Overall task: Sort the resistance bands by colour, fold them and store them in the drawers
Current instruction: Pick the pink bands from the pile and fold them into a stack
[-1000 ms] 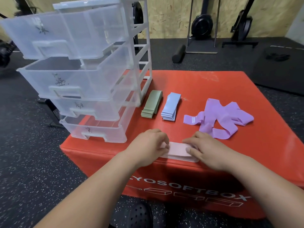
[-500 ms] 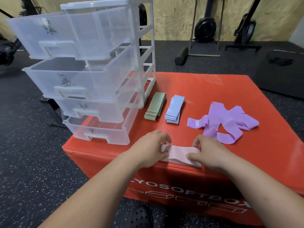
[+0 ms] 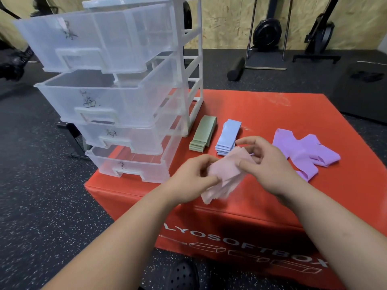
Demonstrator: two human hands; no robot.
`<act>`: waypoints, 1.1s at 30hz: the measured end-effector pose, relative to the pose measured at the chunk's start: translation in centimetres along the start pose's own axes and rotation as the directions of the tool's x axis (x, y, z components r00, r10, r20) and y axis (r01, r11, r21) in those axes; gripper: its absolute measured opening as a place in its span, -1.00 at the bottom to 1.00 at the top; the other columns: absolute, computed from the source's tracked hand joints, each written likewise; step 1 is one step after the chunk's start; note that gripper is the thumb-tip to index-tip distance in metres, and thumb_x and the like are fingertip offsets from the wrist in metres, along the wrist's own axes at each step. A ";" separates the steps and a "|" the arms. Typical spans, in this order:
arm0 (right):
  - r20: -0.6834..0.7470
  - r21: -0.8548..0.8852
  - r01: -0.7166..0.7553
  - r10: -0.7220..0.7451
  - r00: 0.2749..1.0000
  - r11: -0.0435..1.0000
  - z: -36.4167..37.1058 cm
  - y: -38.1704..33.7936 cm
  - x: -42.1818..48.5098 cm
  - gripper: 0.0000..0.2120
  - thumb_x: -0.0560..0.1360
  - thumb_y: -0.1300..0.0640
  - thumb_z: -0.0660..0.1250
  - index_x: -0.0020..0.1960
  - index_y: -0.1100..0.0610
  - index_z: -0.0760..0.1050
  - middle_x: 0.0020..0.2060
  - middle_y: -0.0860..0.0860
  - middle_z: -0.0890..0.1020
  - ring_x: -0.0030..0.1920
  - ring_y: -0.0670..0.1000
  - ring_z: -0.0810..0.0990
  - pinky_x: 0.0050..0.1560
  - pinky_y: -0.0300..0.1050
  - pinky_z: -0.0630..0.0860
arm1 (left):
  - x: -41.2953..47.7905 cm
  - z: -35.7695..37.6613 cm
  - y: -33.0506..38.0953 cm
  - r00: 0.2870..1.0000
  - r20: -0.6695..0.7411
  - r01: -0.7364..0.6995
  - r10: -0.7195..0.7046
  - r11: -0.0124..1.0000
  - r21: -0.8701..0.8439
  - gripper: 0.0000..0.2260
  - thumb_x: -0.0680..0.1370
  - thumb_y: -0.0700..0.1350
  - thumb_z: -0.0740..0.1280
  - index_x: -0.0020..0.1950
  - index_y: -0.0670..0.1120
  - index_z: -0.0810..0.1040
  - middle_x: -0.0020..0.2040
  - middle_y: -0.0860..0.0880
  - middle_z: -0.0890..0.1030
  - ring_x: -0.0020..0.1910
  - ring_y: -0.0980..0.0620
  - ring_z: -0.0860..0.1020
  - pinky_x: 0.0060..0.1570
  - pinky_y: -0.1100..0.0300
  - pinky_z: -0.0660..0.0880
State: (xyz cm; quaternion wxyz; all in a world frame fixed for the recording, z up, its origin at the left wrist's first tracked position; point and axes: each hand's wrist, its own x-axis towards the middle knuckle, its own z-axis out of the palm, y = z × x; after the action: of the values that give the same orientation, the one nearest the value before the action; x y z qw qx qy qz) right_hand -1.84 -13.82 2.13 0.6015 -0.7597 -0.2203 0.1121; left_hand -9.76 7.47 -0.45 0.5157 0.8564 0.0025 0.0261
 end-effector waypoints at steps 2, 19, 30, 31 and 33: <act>-0.058 0.096 -0.049 0.054 0.997 0.994 0.8 0.8 1.2 -0.56 0.52 0.36 0.42 0.28 -0.07 0.58 0.10 0.07 0.71 0.05 0.02 0.72 0.09 -0.07 0.63 | -0.1 -0.5 -0.1 0.997 -0.042 0.067 -0.071 0.993 -0.098 -0.72 0.51 -0.10 0.45 0.21 0.08 0.63 0.03 0.04 0.73 0.03 -0.03 0.70 0.00 0.00 0.66; -0.055 -0.582 -0.064 0.040 0.998 0.811 5.7 5.4 5.7 -0.62 0.42 0.04 0.49 0.24 -0.06 0.63 0.10 -0.04 0.70 0.13 0.06 0.65 0.21 0.00 0.55 | 0.4 0.2 -1.5 0.972 -0.128 0.228 -0.197 0.665 0.711 -0.42 0.45 0.34 0.48 0.28 0.00 0.49 0.22 -0.06 0.49 0.23 -0.15 0.50 0.22 -0.08 0.51; 0.297 -0.582 0.246 -0.079 0.952 0.775 1.0 5.0 6.0 -0.61 0.52 -0.01 0.51 0.32 -0.19 0.56 0.25 -0.19 0.58 0.16 -0.23 0.58 0.17 -0.33 0.45 | -0.2 1.5 -1.2 0.982 -0.176 0.181 -0.071 0.631 0.754 -0.56 0.54 0.18 0.49 0.25 -0.05 0.47 0.23 -0.08 0.53 0.26 -0.16 0.49 0.22 -0.01 0.46; 0.371 -0.592 0.299 -0.076 0.925 0.748 0.8 5.1 6.1 -0.56 0.52 0.00 0.51 0.36 -0.20 0.53 0.31 -0.22 0.55 0.26 -0.21 0.54 0.30 -0.25 0.43 | -0.2 1.5 -1.2 0.981 -0.183 0.186 -0.070 0.634 0.750 -0.55 0.53 0.18 0.50 0.25 -0.04 0.46 0.22 -0.07 0.54 0.25 -0.15 0.49 0.20 0.00 0.46; 0.472 -0.636 0.381 -0.052 0.880 0.671 0.8 5.5 6.7 -0.45 0.51 -0.02 0.50 0.46 -0.23 0.44 0.42 -0.27 0.48 0.42 -0.11 0.44 0.45 -0.07 0.36 | -0.3 1.5 -1.1 0.978 -0.196 0.195 -0.070 0.635 0.747 -0.54 0.52 0.18 0.52 0.23 -0.03 0.46 0.20 -0.06 0.56 0.23 -0.14 0.51 0.17 0.01 0.46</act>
State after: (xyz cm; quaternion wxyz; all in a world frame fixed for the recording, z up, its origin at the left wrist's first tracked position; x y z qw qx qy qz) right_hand 4.76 -10.99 -2.74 0.2077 -0.8575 -0.4594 0.1027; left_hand -9.95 6.62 -2.17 0.1062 0.9865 0.1146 0.0483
